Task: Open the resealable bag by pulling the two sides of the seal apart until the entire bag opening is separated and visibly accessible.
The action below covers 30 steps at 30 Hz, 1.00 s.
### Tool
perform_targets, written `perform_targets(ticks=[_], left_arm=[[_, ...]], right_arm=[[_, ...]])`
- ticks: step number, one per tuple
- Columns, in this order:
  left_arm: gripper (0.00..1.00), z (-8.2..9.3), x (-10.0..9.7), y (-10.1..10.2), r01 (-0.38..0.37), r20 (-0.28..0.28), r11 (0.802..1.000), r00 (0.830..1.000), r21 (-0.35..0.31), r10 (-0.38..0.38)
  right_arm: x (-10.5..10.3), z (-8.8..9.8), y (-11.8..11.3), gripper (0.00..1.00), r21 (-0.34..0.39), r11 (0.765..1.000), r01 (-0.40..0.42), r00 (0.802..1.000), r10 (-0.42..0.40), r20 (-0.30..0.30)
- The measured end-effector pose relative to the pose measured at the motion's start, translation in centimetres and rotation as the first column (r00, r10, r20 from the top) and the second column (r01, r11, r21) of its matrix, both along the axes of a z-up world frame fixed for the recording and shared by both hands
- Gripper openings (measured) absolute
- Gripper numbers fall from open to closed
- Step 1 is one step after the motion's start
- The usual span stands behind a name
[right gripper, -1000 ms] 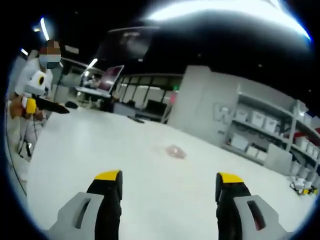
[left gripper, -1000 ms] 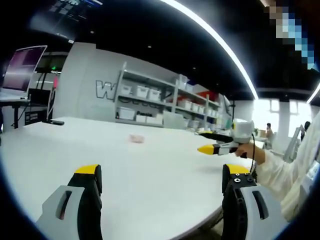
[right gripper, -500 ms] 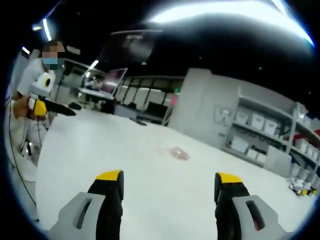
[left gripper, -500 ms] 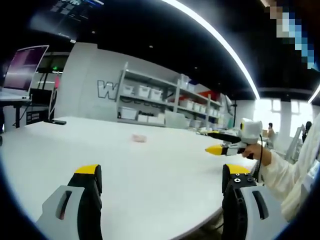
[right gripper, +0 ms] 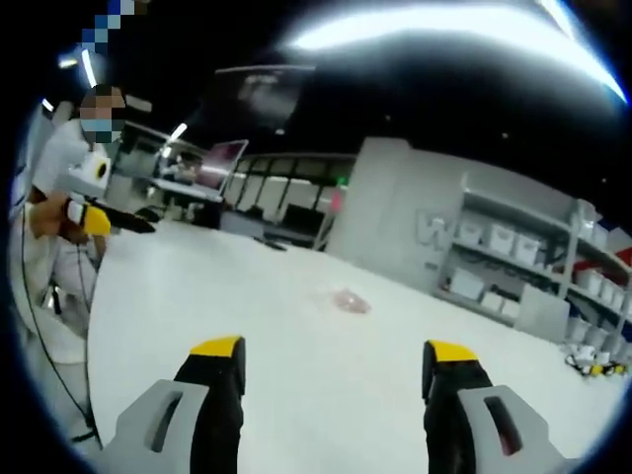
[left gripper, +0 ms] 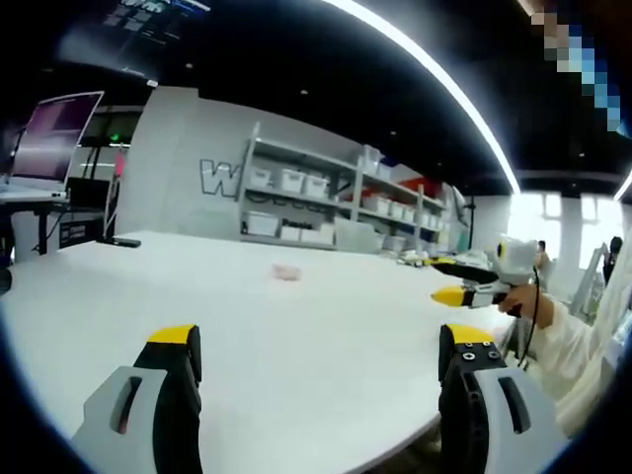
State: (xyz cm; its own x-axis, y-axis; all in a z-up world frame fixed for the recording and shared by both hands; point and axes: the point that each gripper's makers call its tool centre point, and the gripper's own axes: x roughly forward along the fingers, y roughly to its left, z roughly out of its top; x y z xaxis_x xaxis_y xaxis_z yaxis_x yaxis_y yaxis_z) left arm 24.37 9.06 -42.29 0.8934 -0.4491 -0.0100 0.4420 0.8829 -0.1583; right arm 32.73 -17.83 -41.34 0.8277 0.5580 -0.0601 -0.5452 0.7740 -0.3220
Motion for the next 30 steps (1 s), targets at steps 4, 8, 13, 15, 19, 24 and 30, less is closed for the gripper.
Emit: perform_targets(ticks=[4, 8, 13, 15, 19, 24, 30], left_arm=[[0.99, 0.1, 0.0, 0.1, -0.003, 0.003, 1.0, 1.0, -0.003, 0.003], [0.99, -0.1, 0.0, -0.2, 0.005, -0.001, 1.0, 1.0, -0.002, -0.005], [0.99, 0.0, 0.0, 0.0, 0.001, 0.0, 1.0, 1.0, -0.008, -0.001], [0.99, 0.0, -0.1, 0.2, -0.003, 0.003, 1.0, 1.0, -0.009, 0.003], [0.99, 0.1, 0.0, 0.4, -0.012, 0.004, 1.0, 1.0, -0.015, 0.012], [0.99, 0.2, 0.0, 0.4, -0.011, 0.005, 1.0, 1.0, -0.019, 0.011], [0.99, 0.6, -0.1, 0.5, -0.013, 0.011, 1.0, 1.0, -0.016, 0.013]], right_arm=[[-0.5, 0.4, -0.2, 0.73, 0.006, 1.0, 0.009, 1.0, -0.009, 0.012], [-1.1, 0.6, -0.1, 0.72, 0.003, 1.0, 0.01, 1.0, -0.01, 0.017], [-2.1, 0.7, -0.1, 0.72, 0.019, 1.0, 0.023, 0.999, -0.023, 0.027], [-2.4, 0.6, -0.3, 0.72, 0.024, 0.999, 0.033, 0.999, -0.034, 0.025], [-3.3, 1.0, -0.7, 0.72, 0.089, 0.994, 0.058, 0.997, -0.061, 0.037], [-3.4, 1.2, -0.5, 0.71, 0.059, 0.997, 0.059, 0.997, -0.061, 0.039], [-3.5, 0.9, -0.8, 0.71, 0.06, 0.996, 0.066, 0.997, -0.068, 0.025]])
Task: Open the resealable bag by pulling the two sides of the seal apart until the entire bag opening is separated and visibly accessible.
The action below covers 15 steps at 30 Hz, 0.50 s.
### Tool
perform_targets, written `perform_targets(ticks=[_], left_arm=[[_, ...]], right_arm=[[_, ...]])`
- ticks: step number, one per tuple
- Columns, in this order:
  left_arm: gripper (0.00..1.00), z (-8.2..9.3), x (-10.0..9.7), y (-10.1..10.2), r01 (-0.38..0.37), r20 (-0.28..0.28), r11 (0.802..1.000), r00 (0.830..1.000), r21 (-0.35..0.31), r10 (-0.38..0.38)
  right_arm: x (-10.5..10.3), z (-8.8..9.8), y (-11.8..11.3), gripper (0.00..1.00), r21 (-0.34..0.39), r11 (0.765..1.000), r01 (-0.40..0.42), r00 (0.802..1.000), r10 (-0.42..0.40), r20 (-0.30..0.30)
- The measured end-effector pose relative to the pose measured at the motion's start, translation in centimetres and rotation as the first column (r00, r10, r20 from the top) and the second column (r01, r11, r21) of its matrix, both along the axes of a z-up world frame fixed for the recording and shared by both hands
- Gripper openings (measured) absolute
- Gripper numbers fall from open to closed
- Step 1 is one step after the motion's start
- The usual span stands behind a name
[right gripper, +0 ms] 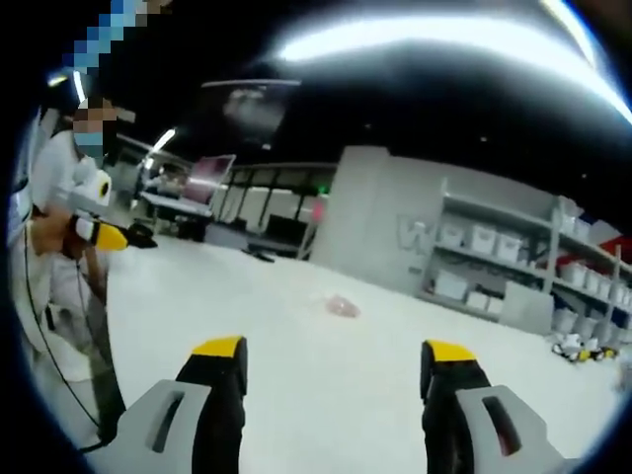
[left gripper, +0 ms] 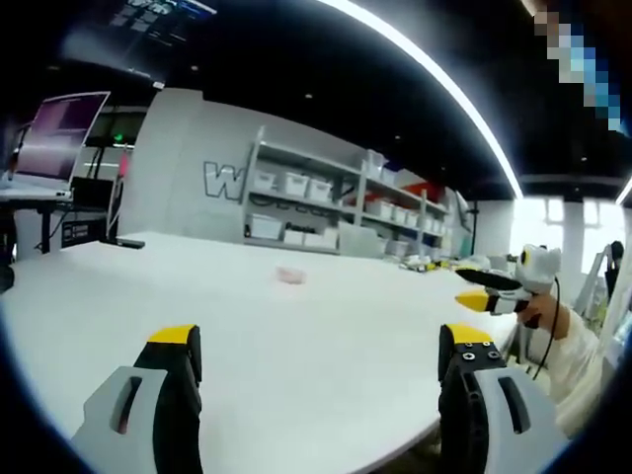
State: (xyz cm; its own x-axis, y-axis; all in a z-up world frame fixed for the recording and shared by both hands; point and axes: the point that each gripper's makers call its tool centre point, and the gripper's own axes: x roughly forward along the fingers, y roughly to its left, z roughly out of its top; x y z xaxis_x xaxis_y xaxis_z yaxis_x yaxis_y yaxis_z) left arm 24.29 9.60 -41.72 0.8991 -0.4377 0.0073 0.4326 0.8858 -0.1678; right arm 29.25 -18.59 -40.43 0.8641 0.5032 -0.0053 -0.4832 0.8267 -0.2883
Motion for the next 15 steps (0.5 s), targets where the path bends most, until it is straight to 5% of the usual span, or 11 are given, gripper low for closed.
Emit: perform_targets(ticks=[15], left_arm=[[0.98, -0.04, 0.01, 0.16, -0.007, 0.003, 1.0, 1.0, 0.007, 0.007]], right_arm=[[-0.2, -0.34, -0.5, 0.69, 0.011, 1.0, 0.006, 1.0, -0.006, -0.01]])
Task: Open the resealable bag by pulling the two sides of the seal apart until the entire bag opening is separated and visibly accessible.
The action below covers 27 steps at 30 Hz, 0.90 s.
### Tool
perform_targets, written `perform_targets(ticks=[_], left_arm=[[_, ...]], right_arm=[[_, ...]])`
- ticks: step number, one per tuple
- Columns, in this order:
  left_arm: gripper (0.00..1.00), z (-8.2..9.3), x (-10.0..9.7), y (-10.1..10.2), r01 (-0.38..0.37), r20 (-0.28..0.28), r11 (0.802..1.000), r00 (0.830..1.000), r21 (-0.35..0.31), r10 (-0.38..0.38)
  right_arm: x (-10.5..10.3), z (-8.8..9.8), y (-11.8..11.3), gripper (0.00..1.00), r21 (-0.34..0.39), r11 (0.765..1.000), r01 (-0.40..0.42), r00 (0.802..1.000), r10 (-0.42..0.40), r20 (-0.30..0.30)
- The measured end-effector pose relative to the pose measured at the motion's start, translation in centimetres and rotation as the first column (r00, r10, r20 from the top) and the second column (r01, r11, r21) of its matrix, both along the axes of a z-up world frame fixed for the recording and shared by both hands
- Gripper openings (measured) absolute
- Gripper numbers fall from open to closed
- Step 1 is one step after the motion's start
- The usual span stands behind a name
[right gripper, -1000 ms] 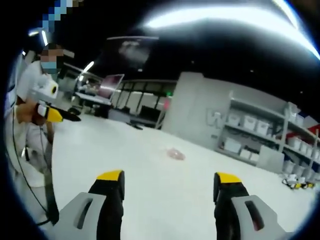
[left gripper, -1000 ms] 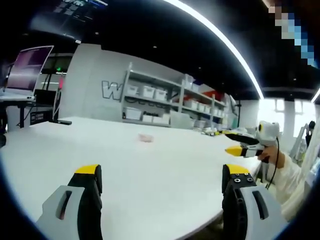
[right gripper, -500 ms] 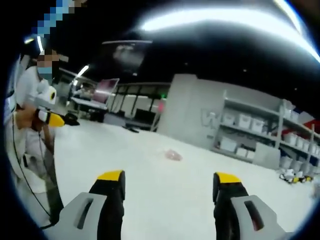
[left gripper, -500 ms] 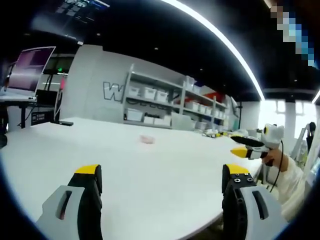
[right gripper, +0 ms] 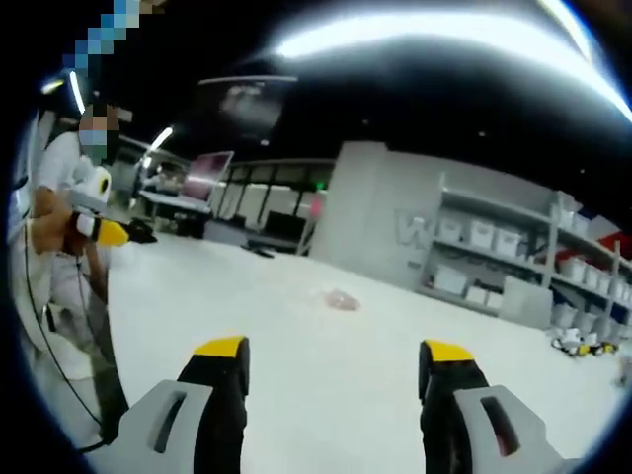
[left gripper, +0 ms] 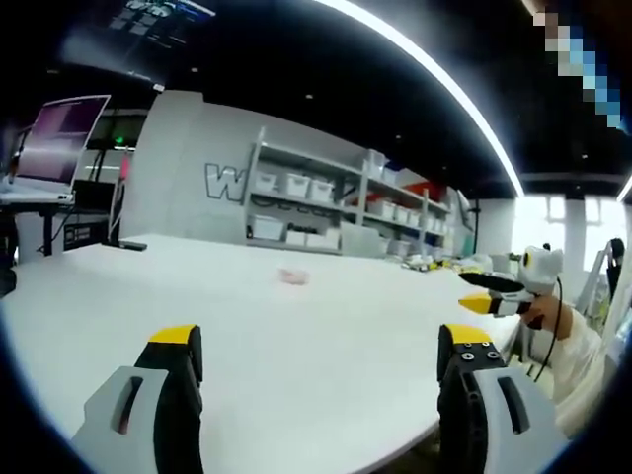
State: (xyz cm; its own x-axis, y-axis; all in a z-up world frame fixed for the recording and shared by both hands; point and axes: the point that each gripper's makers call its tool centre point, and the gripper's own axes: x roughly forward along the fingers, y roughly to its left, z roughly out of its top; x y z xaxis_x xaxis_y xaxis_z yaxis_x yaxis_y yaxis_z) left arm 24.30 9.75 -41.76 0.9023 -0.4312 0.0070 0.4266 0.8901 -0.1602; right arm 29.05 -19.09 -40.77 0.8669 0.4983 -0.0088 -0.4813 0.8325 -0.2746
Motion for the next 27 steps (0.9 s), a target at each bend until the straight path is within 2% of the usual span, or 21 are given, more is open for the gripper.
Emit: perform_targets(ticks=[11, 17, 27], left_arm=[[0.97, -0.05, -0.03, 0.18, -0.004, 0.008, 1.0, 1.0, 0.002, 0.004], [0.97, -0.62, 0.02, 0.5, -0.013, -0.006, 1.0, 1.0, 0.001, 0.013], [0.97, -0.4, 0.05, 0.41, -0.013, 0.0, 1.0, 1.0, 0.001, 0.013]], right_arm=[[0.1, -0.49, -0.24, 0.68, 0.006, 1.0, 0.013, 1.0, -0.013, -0.01], [0.1, -0.2, 0.05, 0.68, 0.001, 1.0, 0.004, 1.0, -0.004, -0.002], [-0.07, -0.21, -0.19, 0.66, 0.001, 1.0, 0.003, 1.0, -0.003, 0.001]])
